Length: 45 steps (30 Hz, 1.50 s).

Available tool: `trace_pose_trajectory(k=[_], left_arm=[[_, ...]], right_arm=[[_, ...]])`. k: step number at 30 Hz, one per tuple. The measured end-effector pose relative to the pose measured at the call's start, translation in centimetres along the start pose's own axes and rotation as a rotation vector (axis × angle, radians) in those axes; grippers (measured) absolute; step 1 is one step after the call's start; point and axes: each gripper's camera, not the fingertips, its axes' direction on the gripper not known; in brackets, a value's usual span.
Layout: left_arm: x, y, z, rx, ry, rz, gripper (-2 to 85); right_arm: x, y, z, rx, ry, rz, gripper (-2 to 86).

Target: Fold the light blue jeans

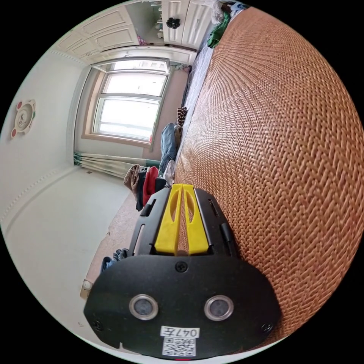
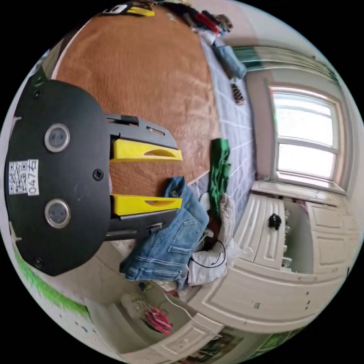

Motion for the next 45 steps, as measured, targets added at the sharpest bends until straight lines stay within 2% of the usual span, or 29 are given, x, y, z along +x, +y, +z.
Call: trace_pose_trajectory(k=[3,5,7,8,9,11,13,15,17,19,21,22,24,26,27,31,33,36,40,42,44,45], left_arm=[[-1.8,-0.7,-0.6,-0.004,-0.006,0.003,-1.0],[-2.9,-0.9,-0.7,-0.006,-0.007,0.003,-1.0],[-4.2,-0.9,-0.7,-0.006,-0.012,0.006,-1.0],[-4.5,-0.8,-0.6,-0.006,-0.013,0.006,-1.0],[-5.1,-0.6,-0.4,-0.006,-0.013,0.007,-1.0],[-5.9,-0.2,0.1,-0.007,-0.014,0.008,-1.0],[-7.0,0.6,1.0,-0.006,-0.014,0.006,-1.0],[-7.7,1.3,1.9,-0.006,-0.016,0.006,-1.0],[-8.3,2.2,3.0,-0.006,-0.018,0.004,-1.0],[-9.0,3.7,4.8,-0.008,-0.017,0.002,-1.0],[-9.5,5.0,6.5,-0.011,-0.015,-0.001,-0.9],[-9.9,5.9,7.6,-0.011,-0.014,-0.006,-0.9],[-10.7,7.6,9.3,-0.008,-0.028,-0.040,-0.8],[-12.1,9.6,11.3,-0.019,-0.065,-0.116,-0.8],[-13.8,10.9,12.8,-0.052,-0.059,-0.188,-0.8],[-23.6,18.9,16.4,-0.081,0.176,-0.577,-0.7],[-26.3,22.7,18.3,-0.065,0.323,-0.692,-0.5],[-28.0,26.9,22.2,-0.008,0.583,-0.797,0.5],[-26.9,27.4,29.2,0.045,0.917,-0.821,8.7],[-26.1,26.2,31.9,0.062,0.997,-0.782,10.8],[-25.4,24.2,33.1,0.107,0.979,-0.702,11.3],[-24.8,22.4,33.2,0.151,0.947,-0.625,11.5]], right_arm=[[-0.8,-1.9,8.1,-0.211,0.081,-0.126,15.8],[-1.8,-1.5,12.0,-0.308,0.133,-0.221,14.3],[-2.3,-0.7,13.0,-0.282,0.077,-0.277,8.4],[-2.4,-0.2,13.1,-0.239,0.131,-0.293,2.3],[-2.3,0.3,13.1,-0.200,0.186,-0.322,1.3],[-1.0,0.3,13.4,-0.206,0.165,-0.288,0.4],[2.2,-0.7,12.8,-0.208,0.053,-0.110,-0.1],[7.8,-2.5,9.8,-0.105,-0.137,0.241,-0.7],[9.2,-3.9,6.7,-0.012,-0.145,0.285,-0.7],[8.4,-4.9,3.2,0.106,-0.225,0.259,-0.4],[3.5,-5.0,-1.3,0.258,-0.448,0.055,0.6],[1.8,-4.8,-2.1,0.275,-0.523,-0.012,1.0],[-5.8,-3.0,-3.0,0.202,-0.867,-0.246,5.1],[-10.9,-0.5,-2.3,0.097,-1.060,-0.350,13.5],[-13.3,1.4,-1.8,0.039,-1.105,-0.383,13.6],[-14.4,7.8,1.0,0.048,-1.120,-0.301,9.9],[-13.1,11.1,5.1,0.012,-1.256,-0.152,6.8],[-12.1,14.3,9.7,-0.029,-1.290,-0.013,5.4],[-12.4,17.1,13.4,-0.047,-1.203,-0.003,4.5],[-12.4,19.6,15.6,-0.026,-1.202,0.024,3.1],[-12.5,22.1,17.5,-0.047,-1.179,0.063,1.9],[-12.3,23.3,19.0,-0.106,-1.192,0.182,1.6]])
